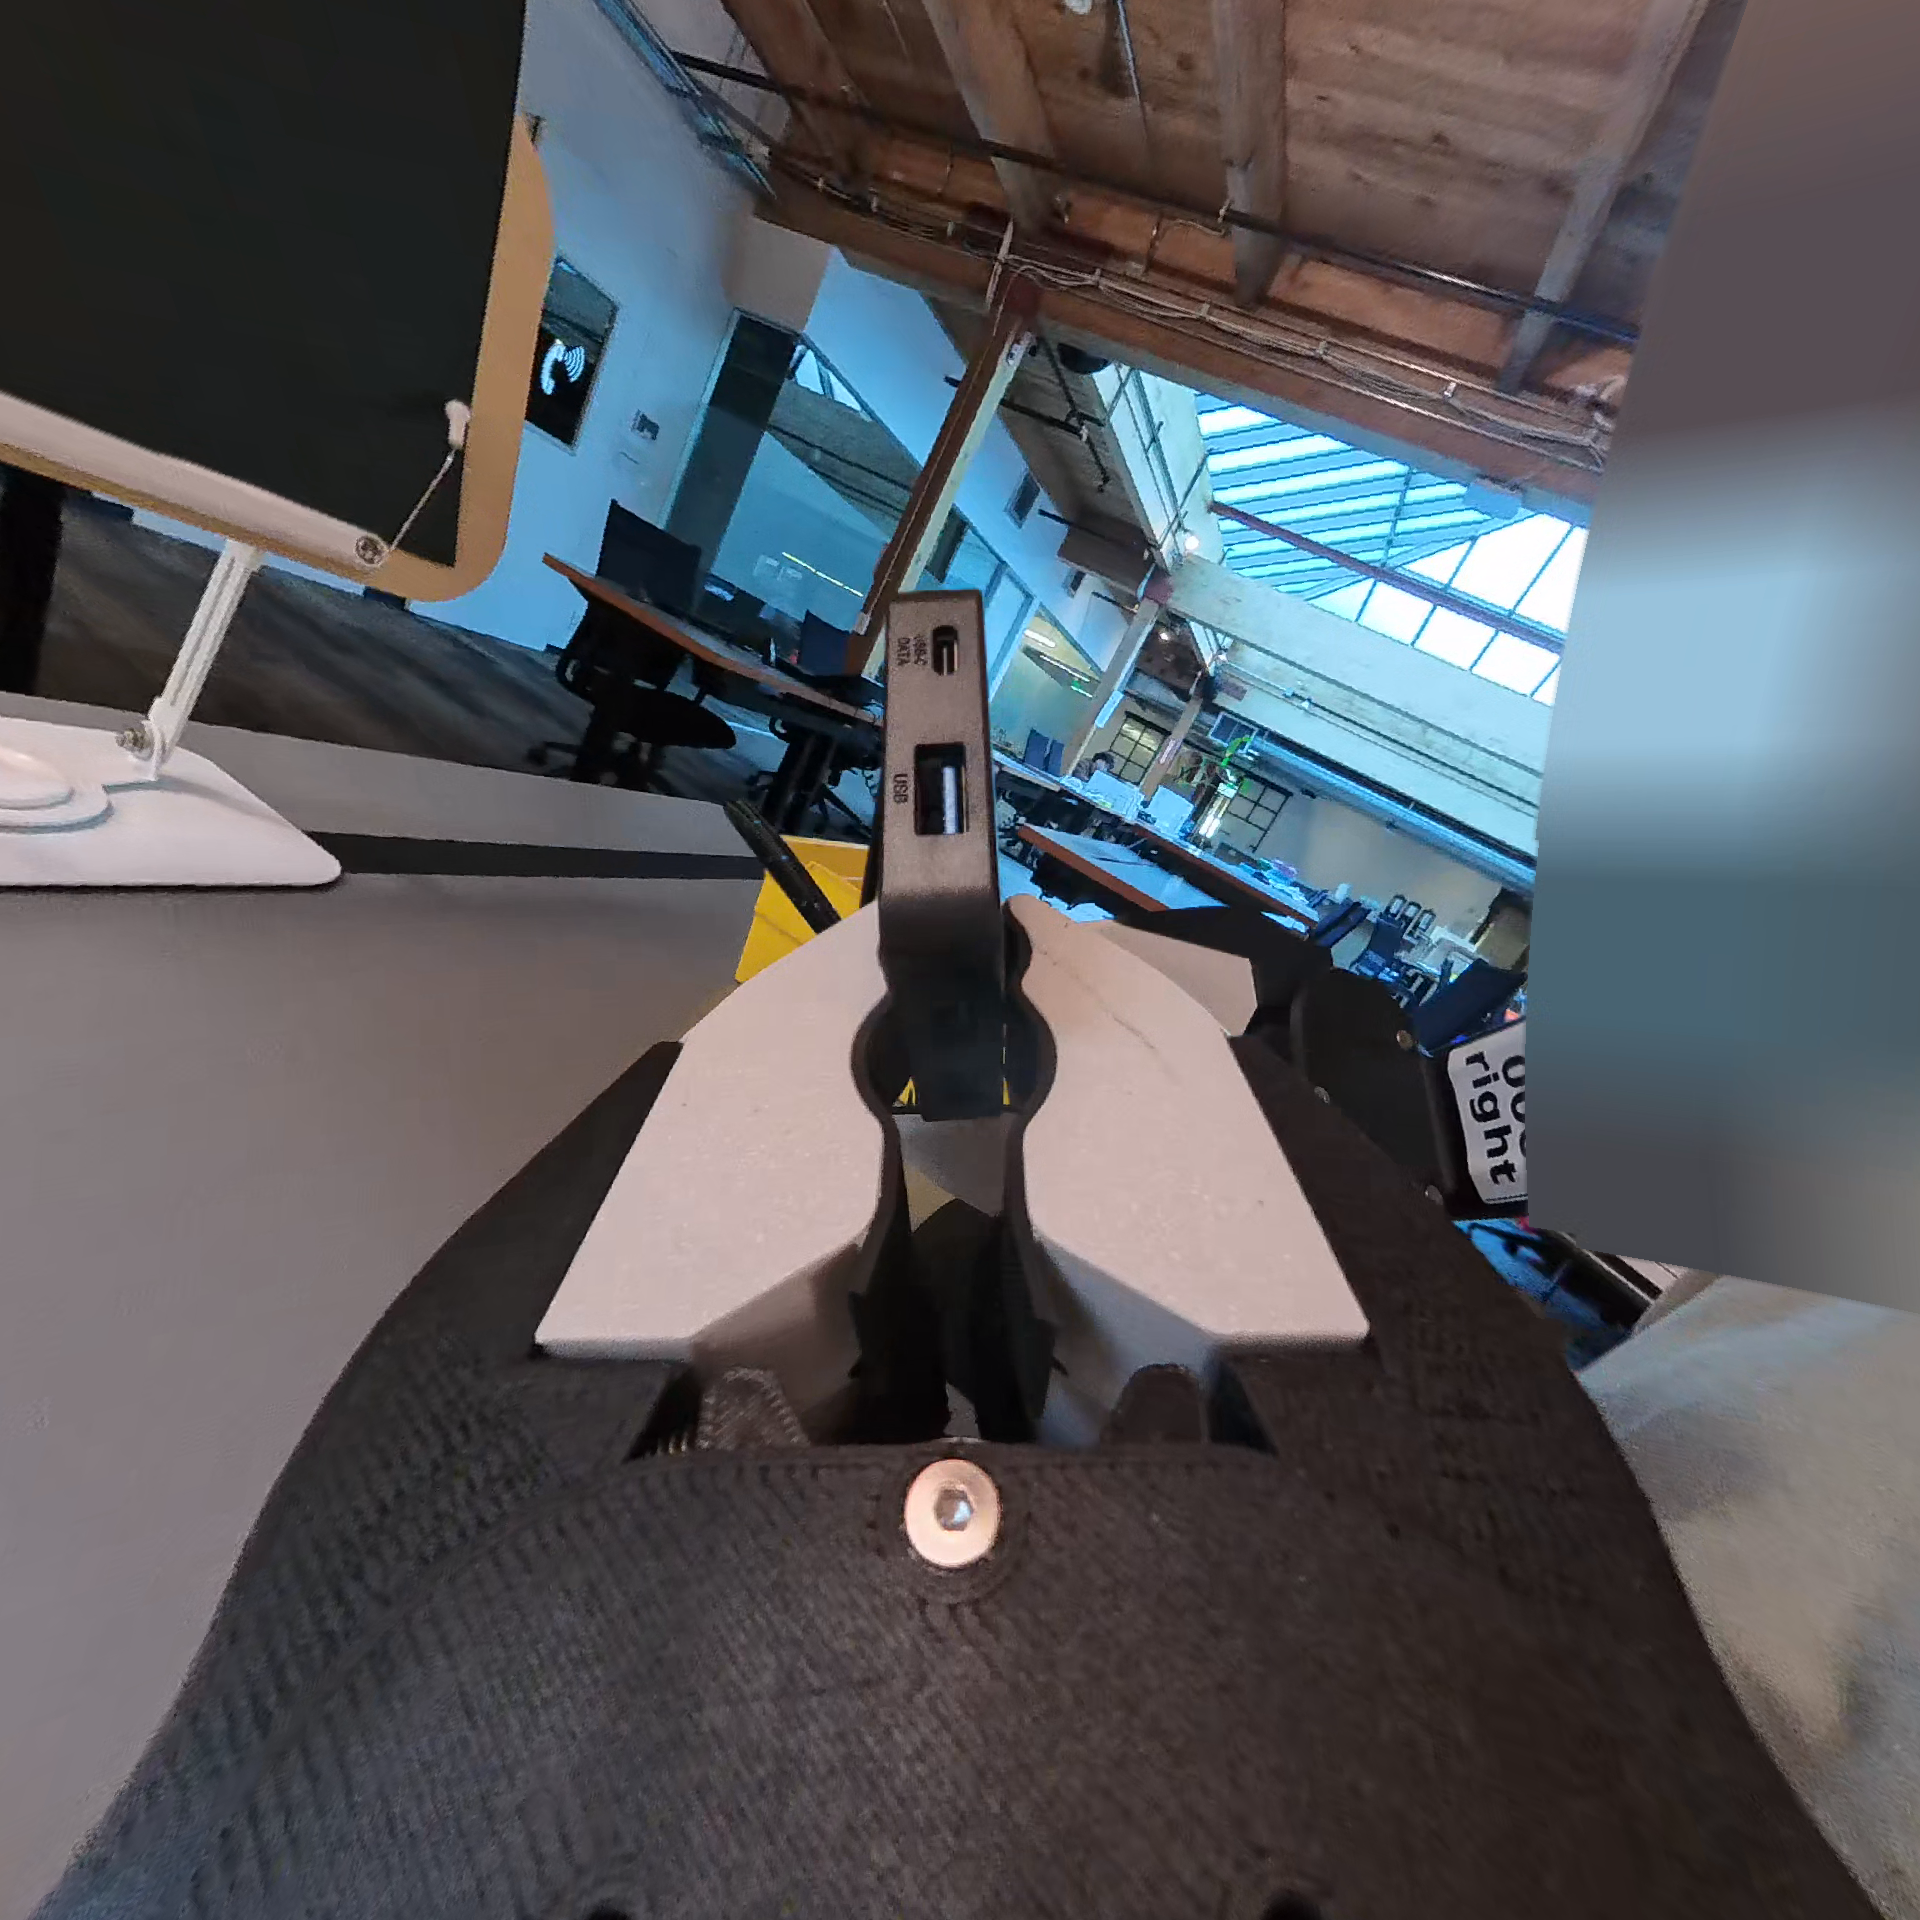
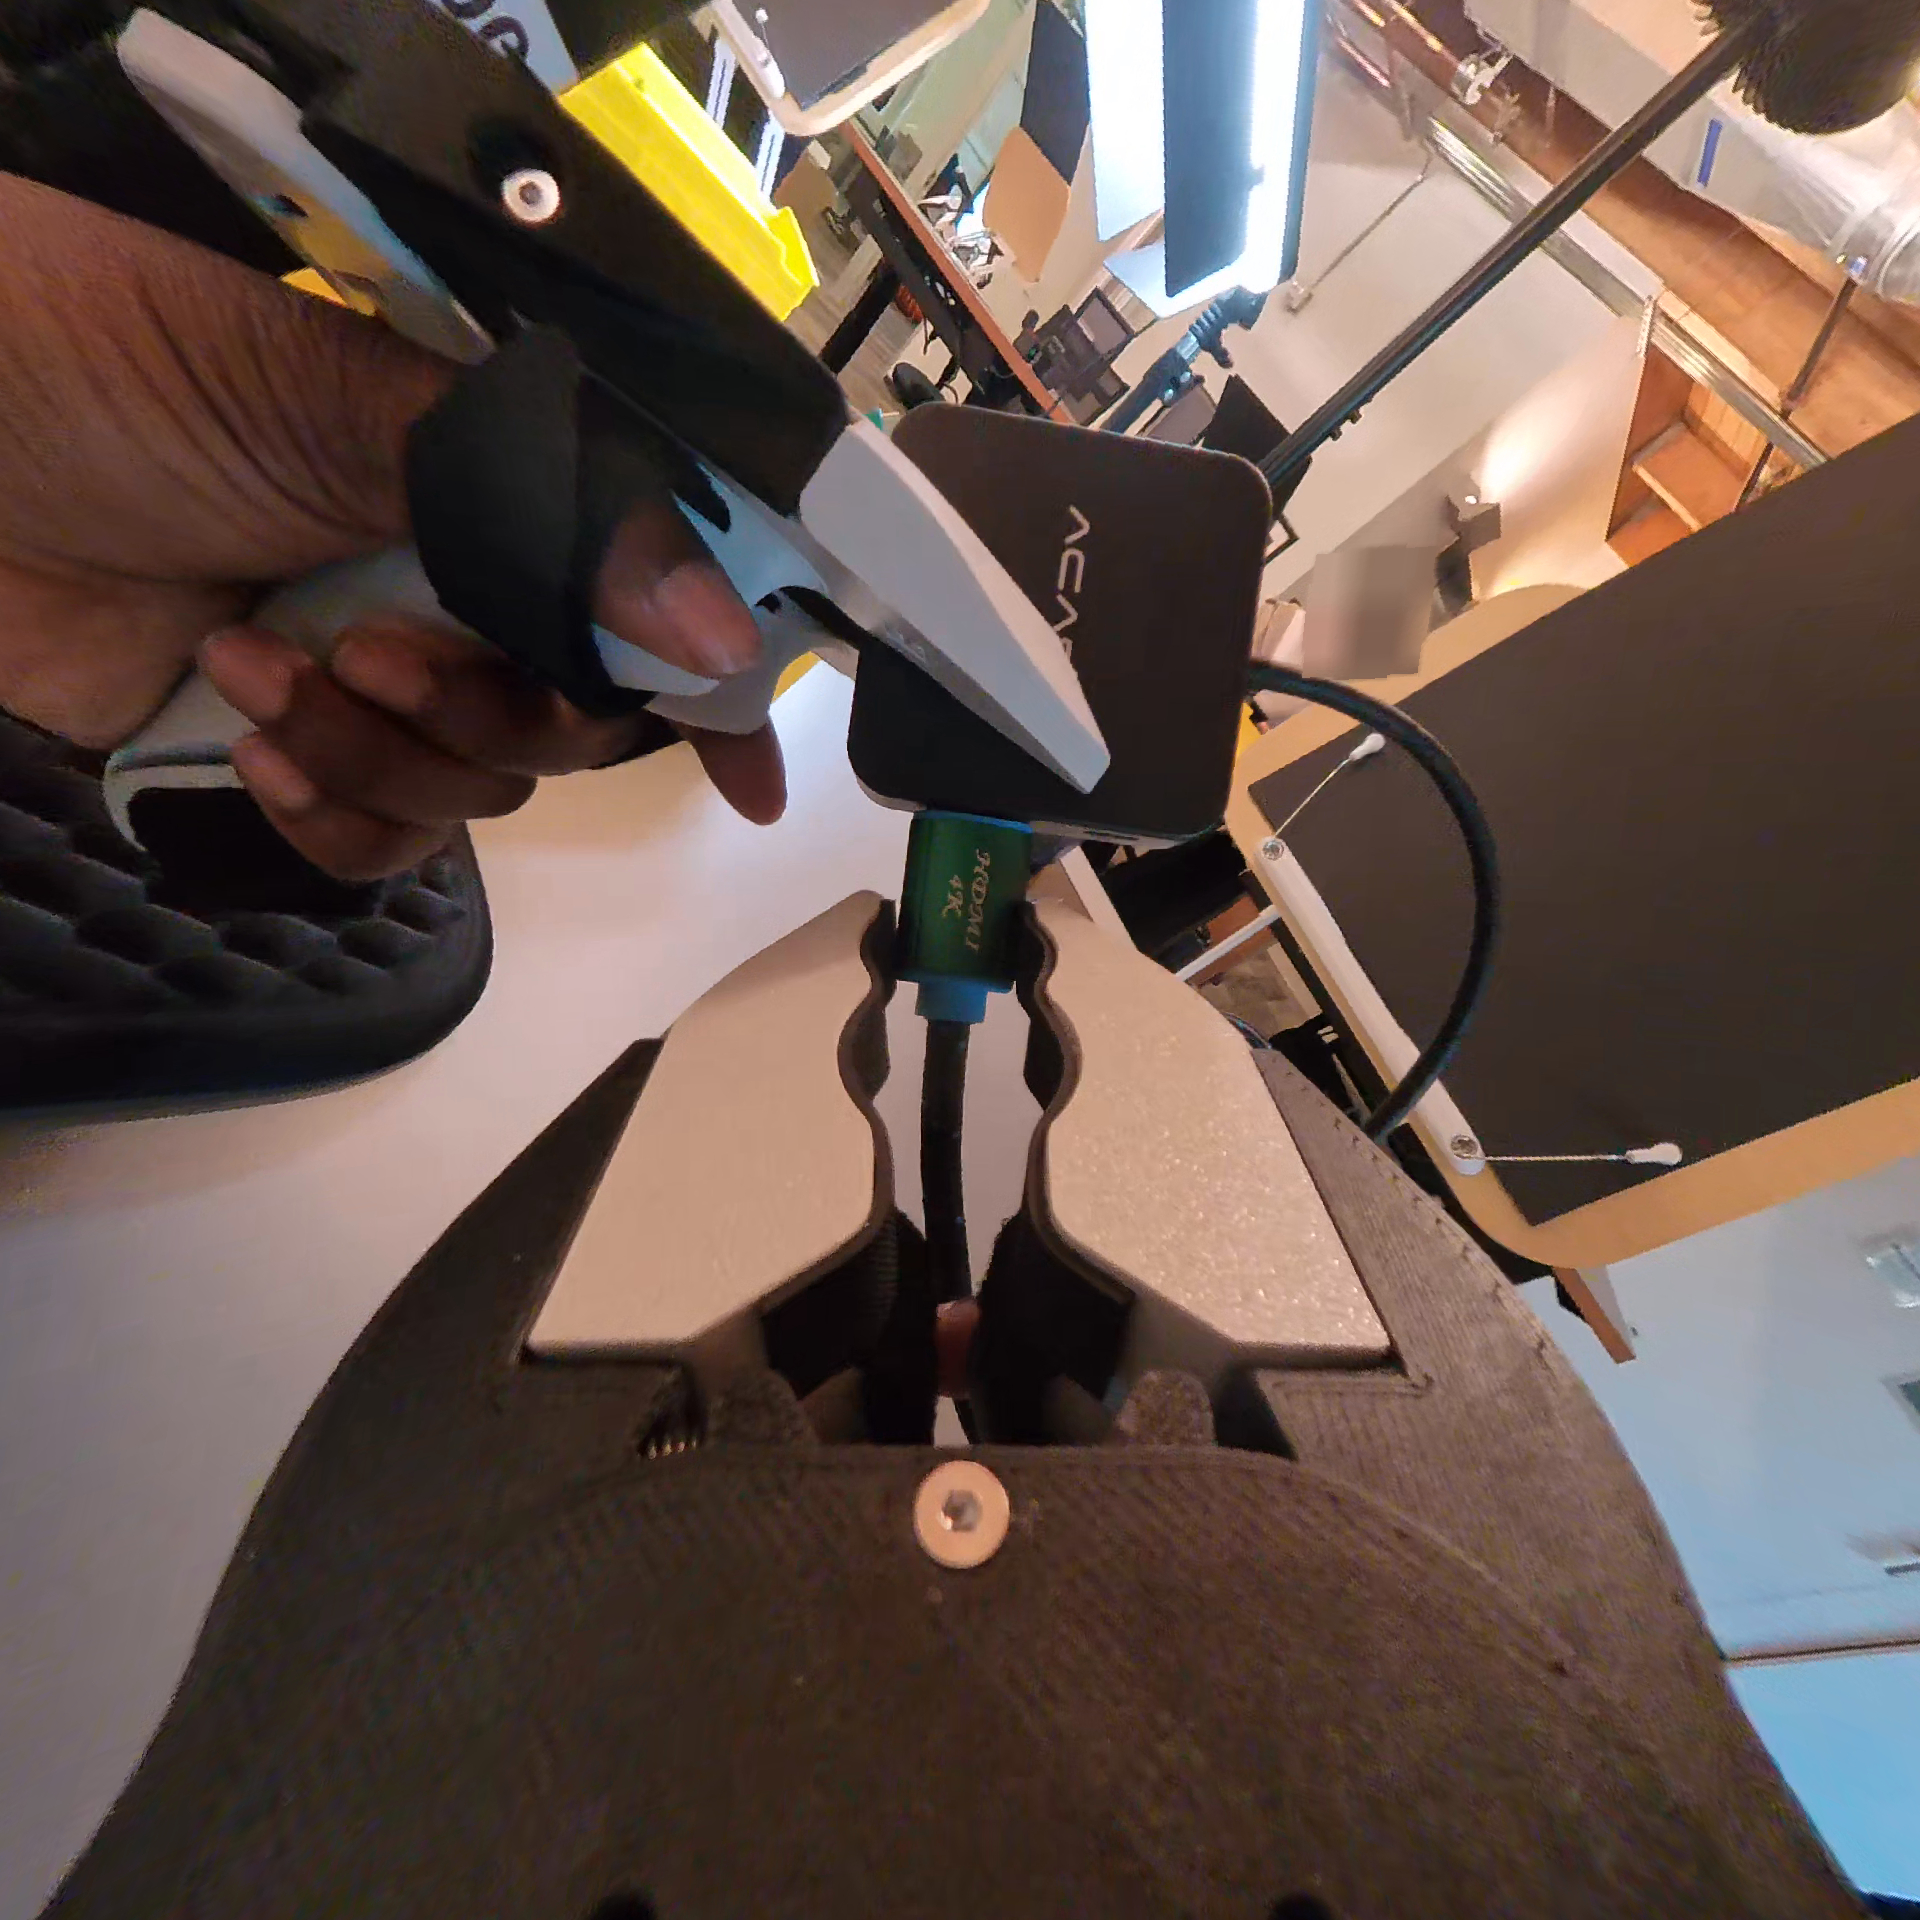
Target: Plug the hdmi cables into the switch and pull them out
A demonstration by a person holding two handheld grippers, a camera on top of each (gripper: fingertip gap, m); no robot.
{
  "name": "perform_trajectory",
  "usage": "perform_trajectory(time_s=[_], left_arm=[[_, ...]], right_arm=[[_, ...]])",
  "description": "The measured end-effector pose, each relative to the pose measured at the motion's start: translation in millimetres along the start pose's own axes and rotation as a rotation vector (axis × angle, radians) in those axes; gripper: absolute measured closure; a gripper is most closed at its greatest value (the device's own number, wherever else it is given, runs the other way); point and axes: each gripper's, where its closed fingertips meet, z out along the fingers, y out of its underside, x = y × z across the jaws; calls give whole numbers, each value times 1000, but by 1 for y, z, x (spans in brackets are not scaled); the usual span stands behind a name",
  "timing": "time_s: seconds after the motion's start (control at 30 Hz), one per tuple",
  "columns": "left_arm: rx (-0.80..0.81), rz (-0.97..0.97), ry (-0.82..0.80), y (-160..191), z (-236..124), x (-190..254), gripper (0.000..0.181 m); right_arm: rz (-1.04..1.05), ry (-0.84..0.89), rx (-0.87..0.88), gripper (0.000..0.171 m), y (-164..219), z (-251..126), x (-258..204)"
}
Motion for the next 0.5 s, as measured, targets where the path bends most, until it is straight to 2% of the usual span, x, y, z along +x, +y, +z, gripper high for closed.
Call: perform_trajectory(time_s=[0.17,0.23,0.27,0.3,0.37,0.43,0.5], left_arm=[[29,81,-33,-8,-4,4,167],[358,88,-172,-77,-48,-18,168],[445,93,-193,-107,-75,-23,168],[454,151,-218,-122,-90,-20,168],[294,278,-238,-114,-84,-9,168],[170,338,-206,-92,-68,2,168],[145,343,-133,-79,-58,11,167]], right_arm=[[-6,4,6,148,-4,-3,1],[-56,43,-203,149,41,-9,9],[-31,62,-222,149,61,-18,13],[70,44,-178,149,66,-27,13],[204,28,-7,149,44,-44,24],[142,48,113,149,19,-53,37],[15,68,207,149,-3,-61,44]])
